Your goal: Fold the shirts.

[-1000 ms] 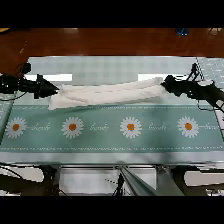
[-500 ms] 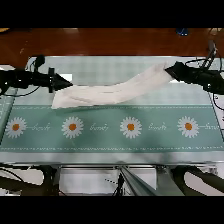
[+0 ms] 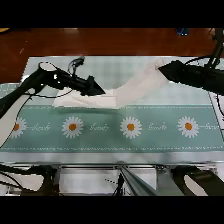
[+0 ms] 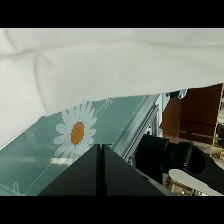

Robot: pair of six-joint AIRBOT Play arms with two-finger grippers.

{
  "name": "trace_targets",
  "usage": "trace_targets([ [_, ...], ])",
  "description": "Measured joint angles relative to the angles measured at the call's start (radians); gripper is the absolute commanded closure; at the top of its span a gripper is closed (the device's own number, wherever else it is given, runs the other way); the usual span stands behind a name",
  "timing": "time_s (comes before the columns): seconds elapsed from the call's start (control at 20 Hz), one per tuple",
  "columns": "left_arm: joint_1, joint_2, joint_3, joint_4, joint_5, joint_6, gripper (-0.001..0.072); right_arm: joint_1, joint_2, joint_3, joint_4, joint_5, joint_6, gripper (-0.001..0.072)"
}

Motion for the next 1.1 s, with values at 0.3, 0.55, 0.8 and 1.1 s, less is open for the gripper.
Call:
trace_targets([
  [0.3, -0.121, 0.000, -0.122, -0.005, 0.124, -0.008, 0.0687, 0.111, 0.127, 0.000, -0.059, 0.007, 0.154, 0.0688],
  [0.55, -0.233, -0.002, -0.157, -0.053, 0.255, -0.008, 0.0688, 0.171, 0.169, 0.000, -0.106, 0.022, 0.243, 0.0688],
  [0.8, -0.198, 0.041, -0.163, -0.039, 0.311, -0.008, 0.0689, 0.200, 0.175, 0.000, -0.190, 0.037, 0.294, 0.0688],
  [1.1, 0.193, 0.284, -0.164, 0.095, 0.246, -0.006, 0.0689, 0.365, 0.040, 0.000, -0.302, -0.118, 0.317, 0.0688],
])
